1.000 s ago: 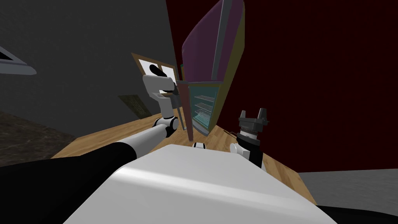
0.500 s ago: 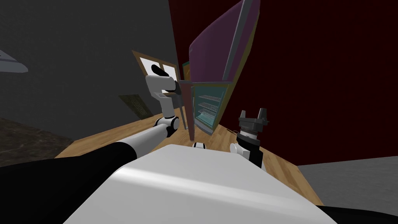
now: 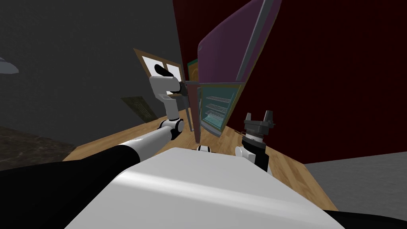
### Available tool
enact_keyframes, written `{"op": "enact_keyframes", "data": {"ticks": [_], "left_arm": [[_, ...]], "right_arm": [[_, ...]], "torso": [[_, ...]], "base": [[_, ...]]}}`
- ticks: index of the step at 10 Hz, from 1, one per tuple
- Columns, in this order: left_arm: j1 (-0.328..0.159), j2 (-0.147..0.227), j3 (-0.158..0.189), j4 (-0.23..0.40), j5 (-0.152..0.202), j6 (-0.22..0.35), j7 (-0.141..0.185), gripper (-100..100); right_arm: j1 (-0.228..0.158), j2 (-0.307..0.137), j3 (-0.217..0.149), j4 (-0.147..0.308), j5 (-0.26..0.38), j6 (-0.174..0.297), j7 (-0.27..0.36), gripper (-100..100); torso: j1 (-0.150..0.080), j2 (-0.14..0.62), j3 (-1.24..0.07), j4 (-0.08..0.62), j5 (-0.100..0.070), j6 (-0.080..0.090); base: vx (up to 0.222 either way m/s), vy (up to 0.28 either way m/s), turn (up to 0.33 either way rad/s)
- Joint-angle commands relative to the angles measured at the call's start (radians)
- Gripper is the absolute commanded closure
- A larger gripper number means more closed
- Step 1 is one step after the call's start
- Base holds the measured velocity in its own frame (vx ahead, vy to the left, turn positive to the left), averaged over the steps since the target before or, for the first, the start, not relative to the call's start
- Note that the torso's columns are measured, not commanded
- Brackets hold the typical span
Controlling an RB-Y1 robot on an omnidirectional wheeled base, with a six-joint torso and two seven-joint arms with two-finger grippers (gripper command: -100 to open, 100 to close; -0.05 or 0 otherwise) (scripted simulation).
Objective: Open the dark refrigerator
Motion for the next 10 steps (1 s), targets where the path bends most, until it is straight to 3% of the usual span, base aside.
{"op": "enact_keyframes", "data": {"ticks": [1, 6, 7, 9, 10], "left_arm": [[0.001, -0.008, 0.0, -0.002, 0.026, -0.003, -0.008, 100], [-0.005, -0.026, 0.0, -0.006, 0.098, 0.003, -0.027, 100], [-0.005, -0.026, 0.0, -0.006, 0.098, 0.003, -0.027, 100], [-0.009, -0.038, 0.001, -0.01, 0.146, 0.007, -0.04, 100], [-0.018, -0.032, 0.0, -0.029, 0.13, 0.044, -0.037, -100]], "right_arm": [[0.0, 0.0, 0.0, 0.0, 0.0, 0.0, 0.0, 0], [0.0, 0.0, 0.0, 0.0, 0.0, 0.0, 0.0, 0], [0.0, 0.0, 0.0, 0.0, 0.0, 0.0, 0.0, 0], [0.0, 0.0, 0.0, 0.0, 0.0, 0.0, 0.0, 0], [0.0, 0.0, 0.0, 0.0, 0.0, 0.0, 0.0, 0]], "torso": [[-0.006, -0.001, -0.001, -0.001, -0.002, 0.0], [-0.008, -0.008, -0.008, -0.001, -0.003, 0.003], [-0.006, -0.006, -0.007, 0.0, -0.004, 0.003], [-0.008, -0.007, -0.007, 0.0, -0.004, 0.002], [-0.006, -0.006, -0.006, -0.001, -0.003, 0.004]], "base": [[0.031, 0.218, -0.033], [0.029, 0.252, -0.05], [0.018, 0.244, -0.045], [0.043, 0.311, -0.06], [0.003, 0.174, -0.018]]}}
